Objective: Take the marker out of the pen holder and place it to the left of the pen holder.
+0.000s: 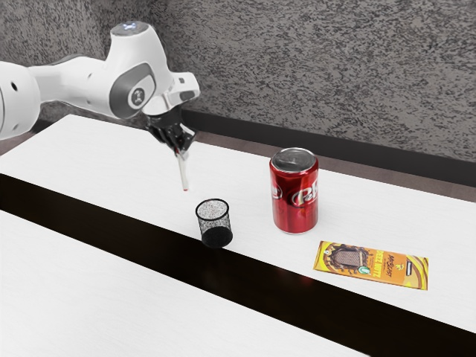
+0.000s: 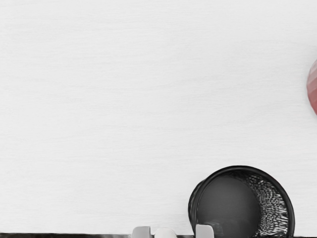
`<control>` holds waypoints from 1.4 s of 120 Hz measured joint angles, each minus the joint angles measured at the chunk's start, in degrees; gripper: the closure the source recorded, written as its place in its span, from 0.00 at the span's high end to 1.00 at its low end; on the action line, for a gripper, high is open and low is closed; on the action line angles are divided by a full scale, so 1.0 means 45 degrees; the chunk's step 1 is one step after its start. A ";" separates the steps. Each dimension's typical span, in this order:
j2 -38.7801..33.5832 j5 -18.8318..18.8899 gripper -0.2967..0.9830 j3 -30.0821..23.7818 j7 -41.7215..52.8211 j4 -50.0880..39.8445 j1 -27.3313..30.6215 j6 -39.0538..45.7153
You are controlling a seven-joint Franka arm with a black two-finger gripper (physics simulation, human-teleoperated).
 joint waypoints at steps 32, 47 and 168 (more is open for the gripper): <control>0.0069 0.0380 0.18 0.0022 0.0448 -0.0332 0.1521 -0.1691; 0.0616 0.0288 0.18 0.0000 0.0863 -0.0230 0.1599 -0.2790; -0.2779 -0.0149 0.72 -0.0762 0.4547 0.3054 0.1684 -0.6851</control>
